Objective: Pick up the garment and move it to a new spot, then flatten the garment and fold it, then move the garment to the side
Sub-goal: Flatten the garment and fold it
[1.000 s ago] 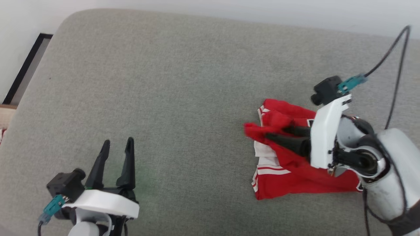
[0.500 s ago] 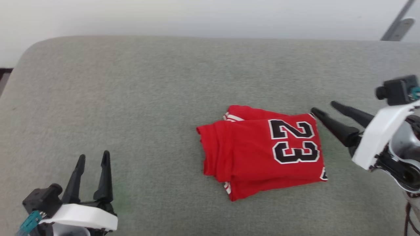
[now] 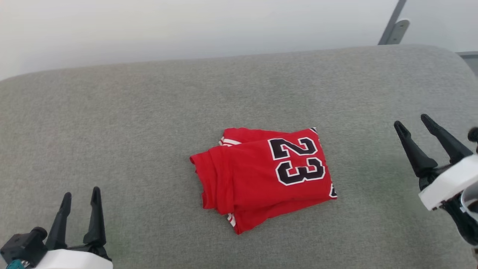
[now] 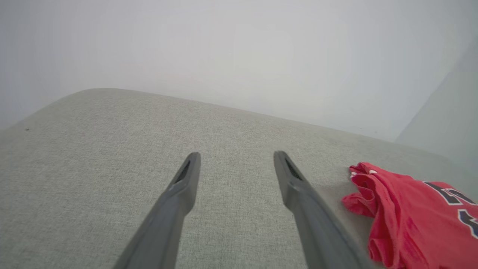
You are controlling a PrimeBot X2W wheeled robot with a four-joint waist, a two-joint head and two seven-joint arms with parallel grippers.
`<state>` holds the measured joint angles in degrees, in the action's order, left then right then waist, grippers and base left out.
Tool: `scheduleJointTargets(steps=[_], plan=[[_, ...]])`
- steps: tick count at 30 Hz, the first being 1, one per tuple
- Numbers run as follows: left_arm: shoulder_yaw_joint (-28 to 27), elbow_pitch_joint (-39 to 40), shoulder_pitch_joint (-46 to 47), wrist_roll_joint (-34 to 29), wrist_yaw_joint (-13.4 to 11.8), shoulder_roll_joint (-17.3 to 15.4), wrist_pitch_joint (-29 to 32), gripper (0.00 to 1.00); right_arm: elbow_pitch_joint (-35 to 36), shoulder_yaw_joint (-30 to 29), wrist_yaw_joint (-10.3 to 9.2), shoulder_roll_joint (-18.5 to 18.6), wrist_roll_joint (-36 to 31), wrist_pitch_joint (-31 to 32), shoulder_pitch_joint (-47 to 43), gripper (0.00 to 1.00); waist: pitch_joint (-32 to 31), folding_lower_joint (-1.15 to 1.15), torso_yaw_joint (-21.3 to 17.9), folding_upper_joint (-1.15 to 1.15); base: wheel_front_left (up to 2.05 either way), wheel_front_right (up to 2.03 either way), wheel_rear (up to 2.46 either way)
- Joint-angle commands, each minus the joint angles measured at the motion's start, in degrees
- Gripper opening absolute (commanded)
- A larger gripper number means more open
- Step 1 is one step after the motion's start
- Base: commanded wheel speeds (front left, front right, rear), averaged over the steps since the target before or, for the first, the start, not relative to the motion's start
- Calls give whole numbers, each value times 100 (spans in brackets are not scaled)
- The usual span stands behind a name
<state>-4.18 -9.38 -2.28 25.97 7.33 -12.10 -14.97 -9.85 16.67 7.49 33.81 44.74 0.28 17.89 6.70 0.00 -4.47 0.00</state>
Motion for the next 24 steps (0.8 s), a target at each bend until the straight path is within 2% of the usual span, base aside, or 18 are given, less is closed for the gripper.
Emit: scheduleJointTargets(steps=[1, 6, 10, 14, 24], plan=[[-48, 14, -77, -60, 19, -26, -27, 100, -81, 32, 0, -17, -107, -245, -85, 100, -55, 0, -73, 0, 0, 0, 0], [-151, -4, -191, -84, 19, -30, -27, 100, -551, 90, -1, -84, -399, -1085, -240, 100, -160, 0, -150, 0, 0, 0, 0], [-237, 18, -291, 35, 19, 3, -27, 100, -870, 93, -1, -168, -584, -1444, -355, 100, -252, 0, -135, 0, 0, 0, 0], [-294, 194, -385, 134, 19, 27, -27, 100, -1028, 40, -1, -296, -751, -1549, -499, 100, -347, 0, -85, 0, 0, 0, 0], [-407, 291, -639, 244, 19, 65, -27, 100, -504, -654, -1, -822, -1265, -1547, -1028, 100, -547, 0, 103, 0, 0, 0, 0]])
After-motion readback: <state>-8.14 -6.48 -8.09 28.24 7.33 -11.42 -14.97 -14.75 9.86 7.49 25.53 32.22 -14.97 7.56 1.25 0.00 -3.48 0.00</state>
